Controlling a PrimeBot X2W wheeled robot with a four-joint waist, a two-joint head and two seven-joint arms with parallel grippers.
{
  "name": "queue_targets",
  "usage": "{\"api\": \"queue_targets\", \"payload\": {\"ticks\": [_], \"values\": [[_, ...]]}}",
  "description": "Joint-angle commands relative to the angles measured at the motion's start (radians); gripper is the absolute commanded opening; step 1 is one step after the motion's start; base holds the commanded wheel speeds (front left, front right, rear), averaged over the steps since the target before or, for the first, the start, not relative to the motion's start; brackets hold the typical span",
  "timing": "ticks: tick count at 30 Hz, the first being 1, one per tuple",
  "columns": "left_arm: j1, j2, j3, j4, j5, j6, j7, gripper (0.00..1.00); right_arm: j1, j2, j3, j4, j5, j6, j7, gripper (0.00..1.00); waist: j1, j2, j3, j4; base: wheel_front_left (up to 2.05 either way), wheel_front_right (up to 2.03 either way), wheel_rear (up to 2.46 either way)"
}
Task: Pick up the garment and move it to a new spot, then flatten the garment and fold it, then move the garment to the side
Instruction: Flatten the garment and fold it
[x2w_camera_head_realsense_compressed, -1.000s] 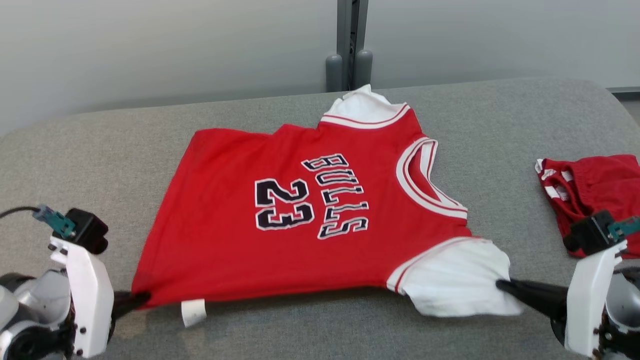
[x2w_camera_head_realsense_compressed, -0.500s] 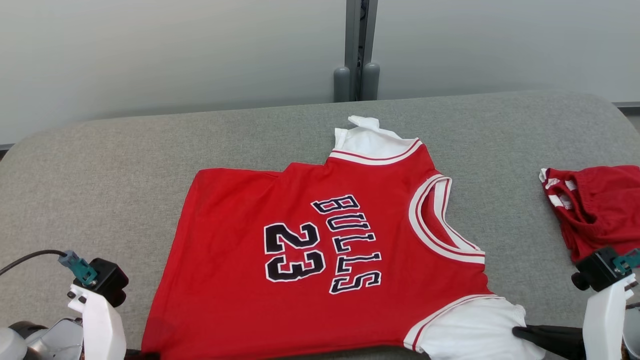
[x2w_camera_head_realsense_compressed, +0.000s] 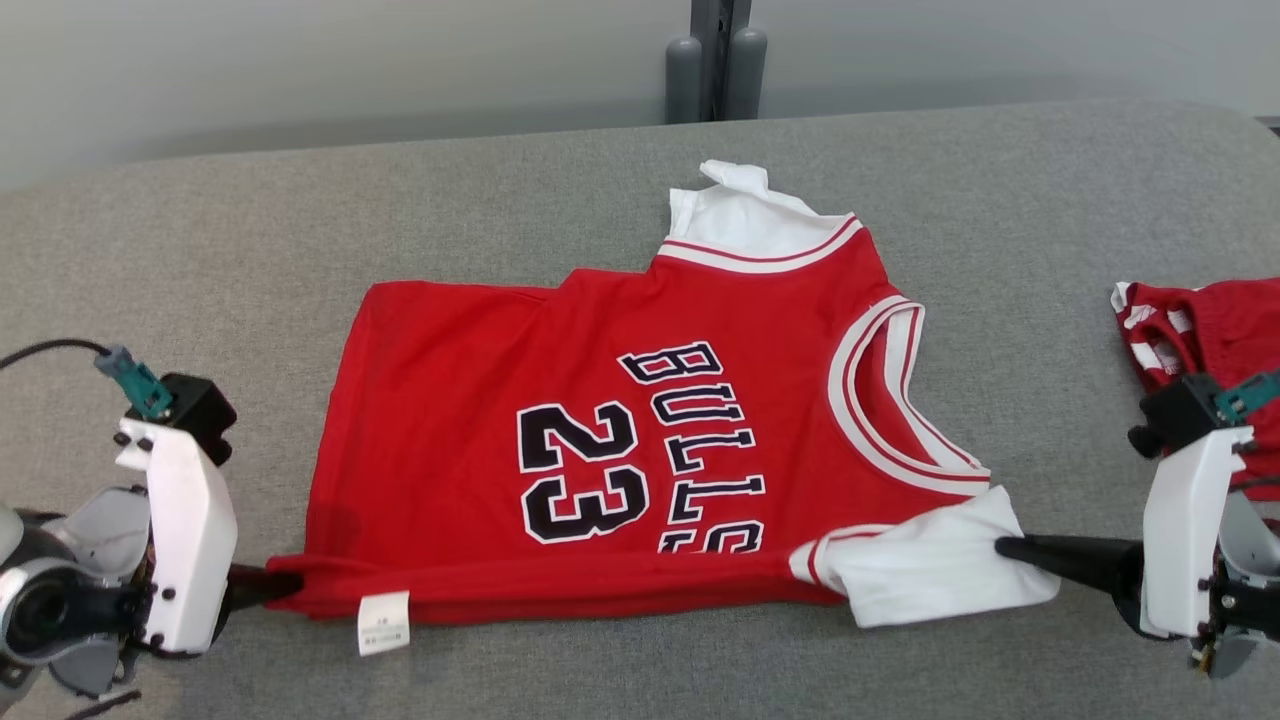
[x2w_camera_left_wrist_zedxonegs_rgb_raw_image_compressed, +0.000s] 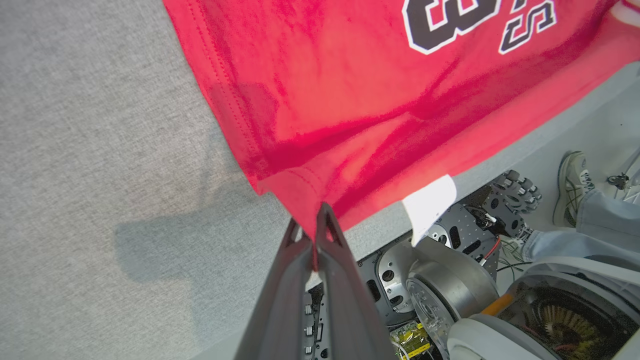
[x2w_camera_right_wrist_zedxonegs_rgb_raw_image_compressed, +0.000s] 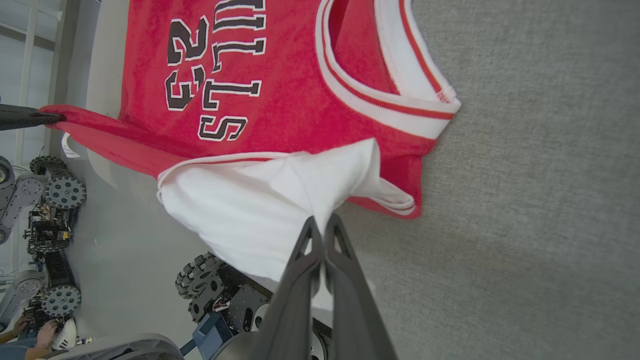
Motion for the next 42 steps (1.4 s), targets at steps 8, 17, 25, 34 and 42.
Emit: {"api": "queue_targets", "payload": {"ticks": [8,17,25,34,42], "values": [[-0.134,-0.091,0.016,0.152,0.006,-0.018,0.064,0.0,-0.119,0.087,-0.051,0.11,-0.022,0.0,0.08,0.0,0.0,0.0,0.056,-0.019,0.0,0.0,0.0],[-0.195,-0.161,0.016,0.281,0.017,-0.048,0.063,0.0,-0.21,0.197,-0.081,0.22,-0.085,0.0,0.114,0.0,0.0,0.0,0.096,-0.034,0.0,0.0,0.0],[-0.213,-0.201,0.02,0.352,0.035,-0.073,0.025,1.0,-0.219,0.241,-0.119,0.261,-0.13,0.0,0.08,1.0,0.0,0.0,0.101,-0.025,0.0,0.0,0.0],[-0.204,-0.206,0.046,0.36,0.071,-0.108,-0.098,1.0,-0.172,0.268,-0.21,0.212,-0.17,0.0,-0.117,1.0,0.0,0.0,0.045,-0.013,0.0,0.0,0.0],[-0.122,-0.199,0.105,0.339,0.191,-0.102,-0.458,1.0,-0.063,0.272,-0.295,0.124,-0.252,0.0,-0.43,1.0,0.0,0.0,-0.013,0.001,0.0,0.0,0.0]]}}
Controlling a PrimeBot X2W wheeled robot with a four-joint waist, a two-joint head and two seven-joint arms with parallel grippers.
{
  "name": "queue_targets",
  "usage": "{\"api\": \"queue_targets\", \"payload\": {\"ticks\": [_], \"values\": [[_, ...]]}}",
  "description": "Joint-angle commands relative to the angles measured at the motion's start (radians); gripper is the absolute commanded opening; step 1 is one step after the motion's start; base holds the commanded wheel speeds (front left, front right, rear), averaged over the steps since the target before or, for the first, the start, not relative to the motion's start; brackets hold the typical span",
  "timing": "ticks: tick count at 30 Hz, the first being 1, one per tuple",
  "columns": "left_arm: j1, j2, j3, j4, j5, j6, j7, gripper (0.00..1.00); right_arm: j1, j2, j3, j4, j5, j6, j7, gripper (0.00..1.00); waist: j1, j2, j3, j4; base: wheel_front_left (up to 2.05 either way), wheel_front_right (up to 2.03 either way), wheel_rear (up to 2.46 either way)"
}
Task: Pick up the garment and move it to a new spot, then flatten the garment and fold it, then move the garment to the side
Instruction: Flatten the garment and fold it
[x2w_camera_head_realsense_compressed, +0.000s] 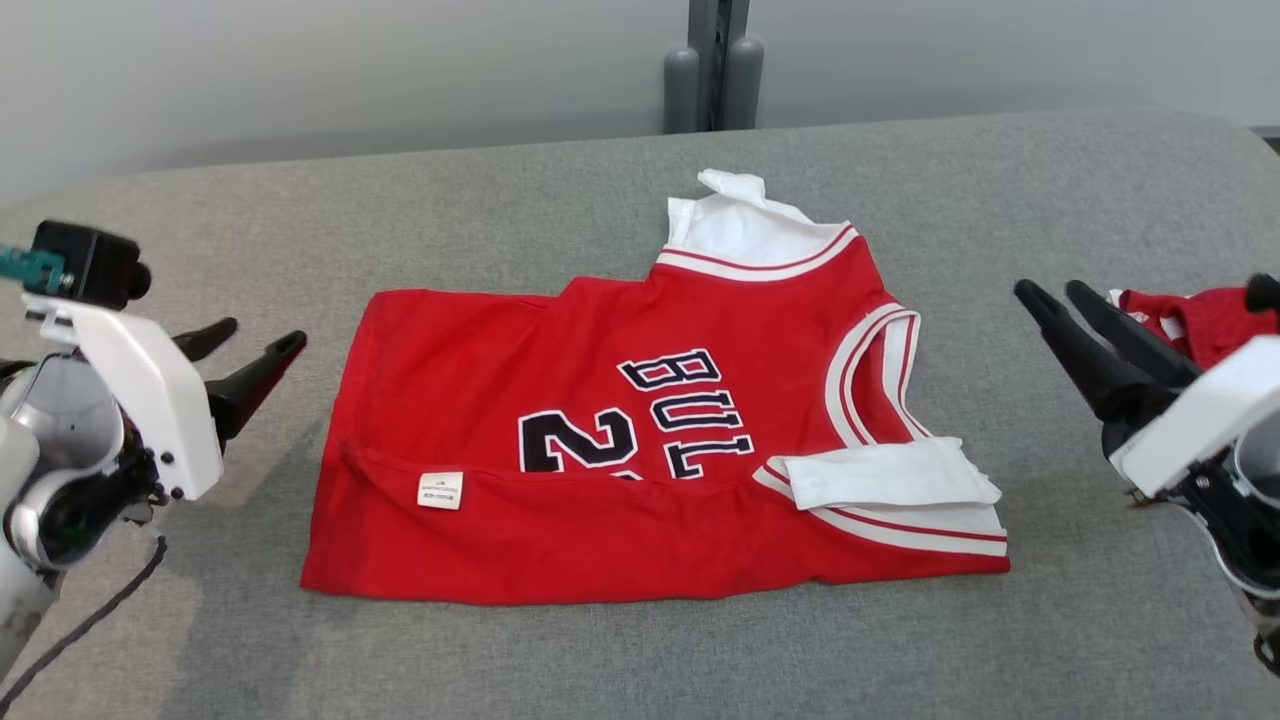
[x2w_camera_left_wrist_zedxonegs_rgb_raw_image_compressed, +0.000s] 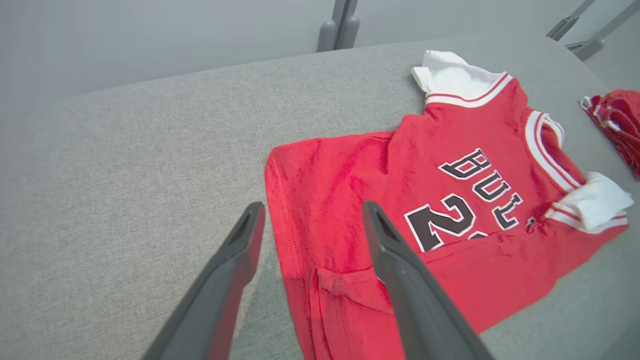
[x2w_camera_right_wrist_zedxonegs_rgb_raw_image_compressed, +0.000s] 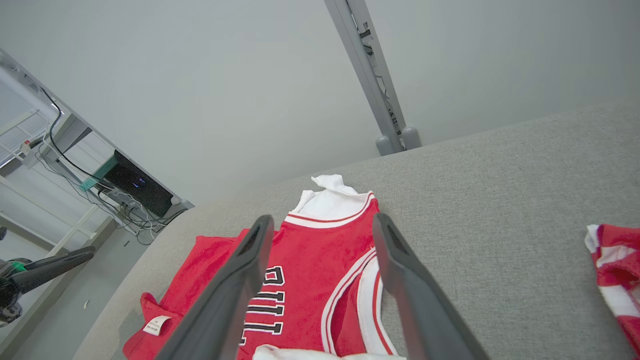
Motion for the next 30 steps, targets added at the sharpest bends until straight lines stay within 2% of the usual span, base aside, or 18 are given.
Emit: {"api": "queue_targets", "payload": {"ticks": [1,6,9,13,16,20,23,30], "values": [[0.042,0.011,0.013,-0.004,0.067,0.043,-0.122,1.0,0.055,-0.002,-0.024,-0.024,-0.037,0.0,-0.096,1.0,0.0,0.0,-0.023,0.011,0.0,0.0,0.0],[0.152,-0.003,0.03,-0.068,0.154,0.157,-0.347,1.0,0.175,0.01,-0.078,-0.064,-0.123,0.0,-0.284,1.0,0.0,0.0,-0.051,0.03,0.0,0.0,0.0],[0.235,-0.019,0.061,-0.117,0.157,0.234,-0.469,1.0,0.24,0.03,-0.106,-0.081,-0.172,0.0,-0.359,1.0,0.0,0.0,-0.061,0.032,0.0,0.0,0.0],[0.368,-0.048,0.106,-0.18,0.13,0.322,-0.613,1.0,0.31,0.066,-0.124,-0.077,-0.24,0.0,-0.386,1.0,0.0,0.0,-0.072,0.024,0.0,0.0,0.0],[0.449,-0.062,0.129,-0.211,0.127,0.375,-0.667,1.0,0.349,0.091,-0.137,-0.056,-0.284,0.0,-0.361,1.0,0.0,0.0,-0.075,0.018,0.0,0.0,0.0],[0.523,-0.088,0.121,-0.211,0.149,0.411,-0.686,1.0,0.383,0.12,-0.134,-0.003,-0.341,0.0,-0.307,1.0,0.0,0.0,-0.073,0.014,0.0,0.0,0.0],[0.539,-0.101,0.091,-0.19,0.166,0.422,-0.681,1.0,0.39,0.142,-0.123,0.037,-0.353,0.0,-0.253,1.0,0.0,0.0,-0.068,0.012,0.0,0.0,0.0],[0.51,-0.124,0.047,-0.121,0.159,0.398,-0.609,1.0,0.356,0.183,-0.1,0.141,-0.368,0.0,-0.163,1.0,0.0,0.0,-0.06,0.019,0.0,0.0,0.0]]}}
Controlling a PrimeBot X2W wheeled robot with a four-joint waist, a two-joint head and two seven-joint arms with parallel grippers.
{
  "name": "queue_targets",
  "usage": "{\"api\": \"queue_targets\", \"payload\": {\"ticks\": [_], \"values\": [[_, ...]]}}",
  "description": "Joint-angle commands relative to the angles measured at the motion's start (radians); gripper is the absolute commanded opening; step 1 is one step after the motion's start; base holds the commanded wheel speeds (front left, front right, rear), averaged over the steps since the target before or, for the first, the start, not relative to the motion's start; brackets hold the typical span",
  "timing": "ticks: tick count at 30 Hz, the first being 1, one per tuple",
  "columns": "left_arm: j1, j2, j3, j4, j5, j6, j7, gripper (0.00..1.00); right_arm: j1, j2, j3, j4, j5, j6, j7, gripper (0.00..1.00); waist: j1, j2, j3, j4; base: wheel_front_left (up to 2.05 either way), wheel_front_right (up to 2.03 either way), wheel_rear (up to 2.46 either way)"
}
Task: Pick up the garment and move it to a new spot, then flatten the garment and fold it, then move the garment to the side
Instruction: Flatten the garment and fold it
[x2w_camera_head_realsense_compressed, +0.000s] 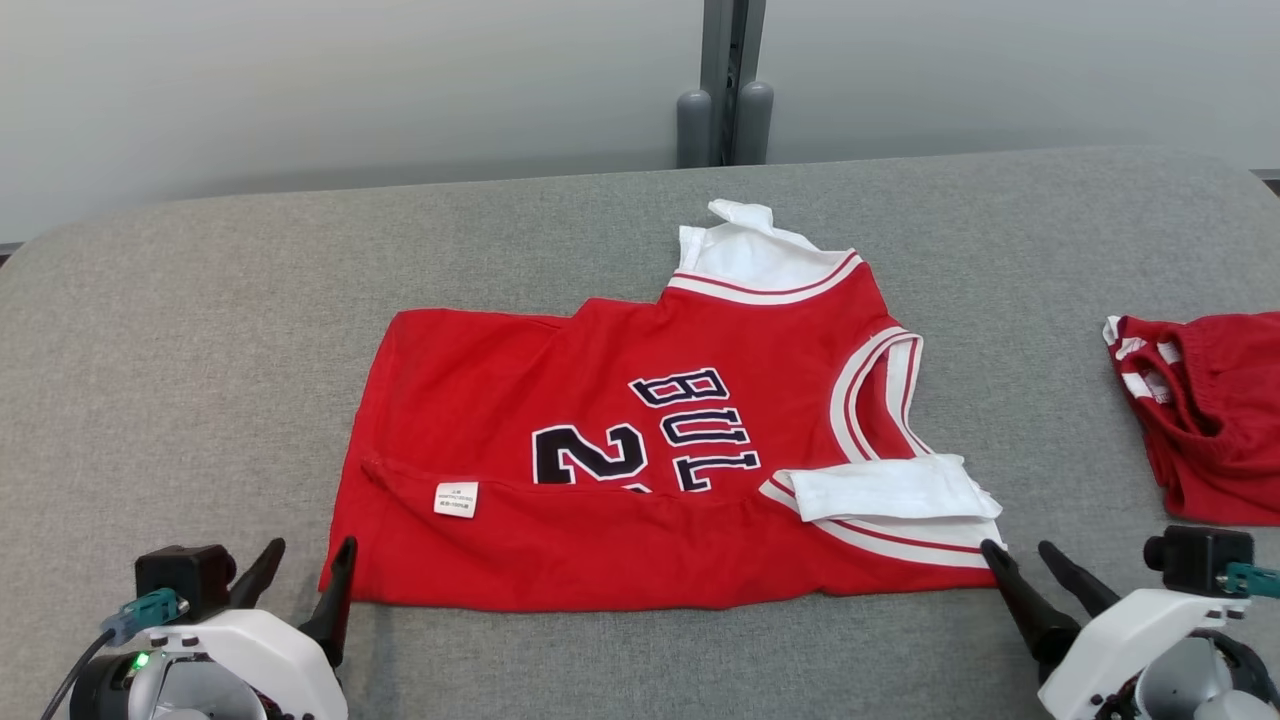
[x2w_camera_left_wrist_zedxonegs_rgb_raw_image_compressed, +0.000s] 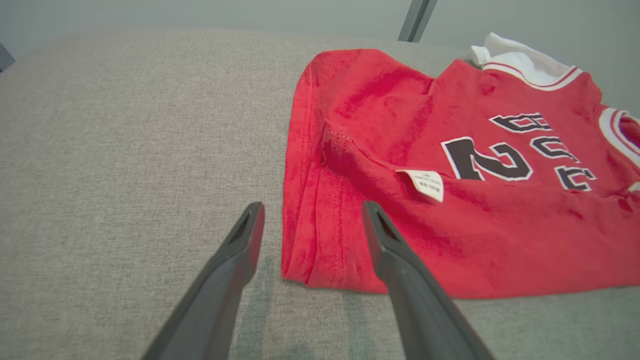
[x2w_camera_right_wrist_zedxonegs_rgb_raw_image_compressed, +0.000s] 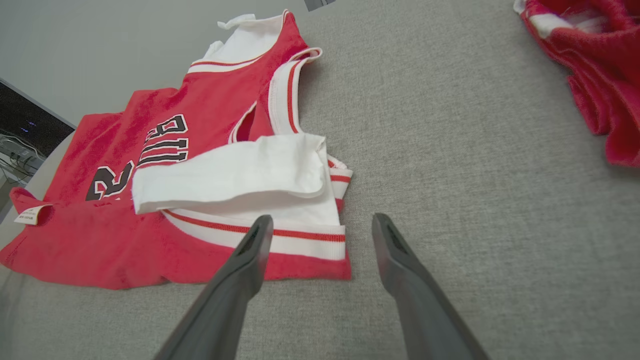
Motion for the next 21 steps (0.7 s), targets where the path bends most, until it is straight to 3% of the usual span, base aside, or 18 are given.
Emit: {"api": "queue_targets", "payload": {"ticks": [1,10,21], "values": [[-0.019,-0.004,-0.006,0.02,-0.008,-0.013,0.016,1.0,-0.017,0.007,0.0,0.023,0.0,0.0,0.018,1.0,0.0,0.0,0.001,0.002,0.0,0.0,0.0],[-0.05,-0.046,-0.034,0.117,-0.014,-0.035,0.06,1.0,-0.078,0.043,0.0,0.123,-0.009,0.0,0.057,1.0,0.0,0.0,0.007,0.005,0.0,0.0,0.0],[-0.085,-0.099,-0.046,0.22,-0.049,-0.112,0.098,1.0,-0.113,0.072,0.056,0.185,0.034,0.0,0.082,1.0,0.0,0.0,0.018,0.01,0.0,0.0,0.0]]}}
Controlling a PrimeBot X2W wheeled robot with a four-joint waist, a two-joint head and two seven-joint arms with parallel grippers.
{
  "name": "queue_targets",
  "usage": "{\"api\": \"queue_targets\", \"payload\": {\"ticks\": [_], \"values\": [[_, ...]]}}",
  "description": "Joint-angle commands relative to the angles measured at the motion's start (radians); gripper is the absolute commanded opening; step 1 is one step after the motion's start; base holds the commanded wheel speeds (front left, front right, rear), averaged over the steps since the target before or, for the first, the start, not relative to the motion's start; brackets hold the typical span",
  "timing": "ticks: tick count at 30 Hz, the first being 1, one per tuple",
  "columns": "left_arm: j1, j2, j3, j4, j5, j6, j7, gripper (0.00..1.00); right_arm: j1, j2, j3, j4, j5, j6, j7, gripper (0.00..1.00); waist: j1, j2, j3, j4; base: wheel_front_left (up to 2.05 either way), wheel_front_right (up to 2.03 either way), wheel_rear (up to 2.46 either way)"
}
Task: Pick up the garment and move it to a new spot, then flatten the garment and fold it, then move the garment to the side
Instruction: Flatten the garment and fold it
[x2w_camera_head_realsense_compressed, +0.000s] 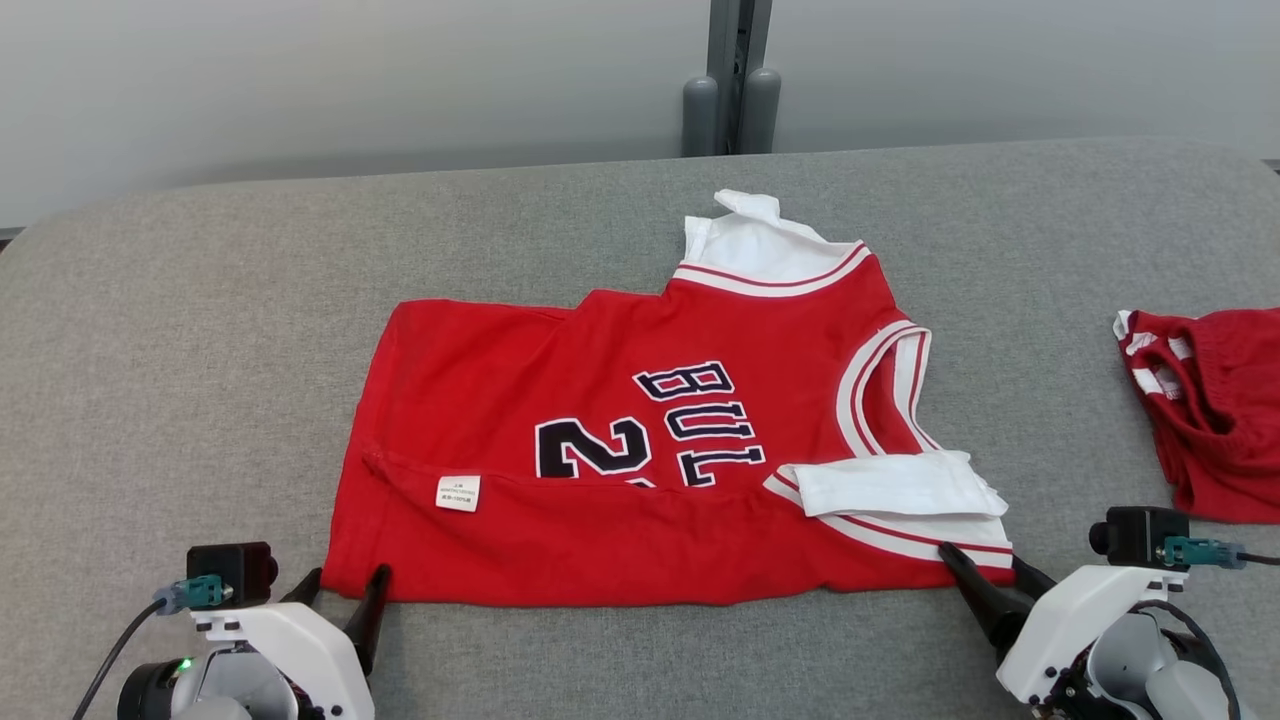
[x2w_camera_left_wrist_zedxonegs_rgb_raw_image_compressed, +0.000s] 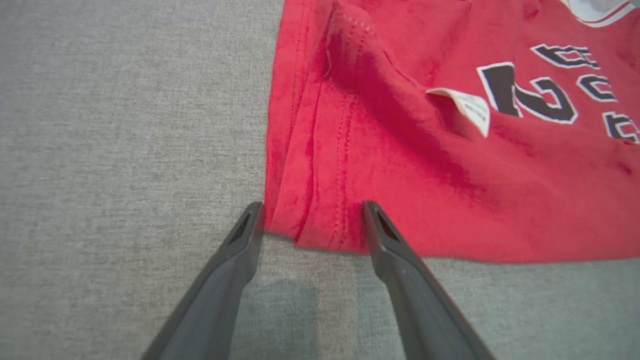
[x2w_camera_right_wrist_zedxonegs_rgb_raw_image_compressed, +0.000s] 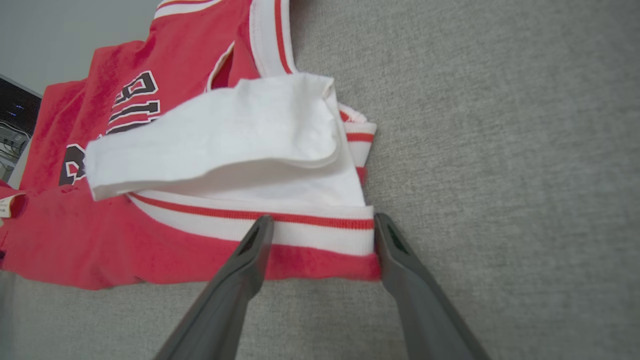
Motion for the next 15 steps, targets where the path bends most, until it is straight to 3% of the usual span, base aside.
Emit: {"api": "queue_targets", "payload": {"ticks": [1,2,3,4,5,6,7,15], "values": [[-0.02,0.002,0.003,0.012,-0.003,-0.006,-0.002,1.0,0.0,0.003,0.009,0.012,0.006,0.0,-0.001,1.0,0.0,-0.0001,0.001,0.001,0.0,0.0,0.0],[-0.024,-0.005,-0.001,0.022,-0.004,-0.016,0.004,1.0,-0.004,0.003,0.014,0.016,0.01,0.0,-0.002,0.68,0.0,-0.0001,0.001,0.001,0.0,0.0,0.0],[-0.026,-0.014,-0.003,0.03,-0.009,-0.024,0.009,0.96,-0.007,0.003,0.018,0.019,0.013,0.0,-0.005,0.44,0.0,-0.0001,0.002,0.001,0.0,0.0,0.0],[-0.031,-0.02,-0.003,0.039,-0.013,-0.031,0.008,0.78,-0.009,0.004,0.024,0.019,0.02,0.0,-0.008,0.41,0.0,-0.0001,0.002,0.0,0.0,0.0,0.0],[-0.036,-0.021,-0.003,0.049,-0.013,-0.037,0.008,0.56,-0.012,0.003,0.03,0.018,0.023,0.0,-0.014,0.26,0.0,-0.0001,0.002,-0.001,0.0,0.0,0.0],[-0.039,-0.023,-0.004,0.058,-0.012,-0.042,0.006,0.38,-0.016,0.001,0.034,0.018,0.028,0.0,-0.018,0.0,0.0,-0.0001,0.002,-0.001,0.0,0.0,0.0],[-0.04,-0.026,-0.004,0.065,-0.011,-0.047,0.003,0.0,-0.018,-0.002,0.037,0.018,0.03,0.0,-0.026,0.0,0.0,-0.0001,0.002,-0.002,0.0,0.0,0.0],[-0.044,-0.015,0.001,0.077,-0.008,-0.059,-0.012,0.0,-0.027,-0.023,0.066,0.004,0.068,0.0,-0.071,0.0,0.0,-0.0001,-0.02,-0.001,0.0,0.0,0.0]]}}
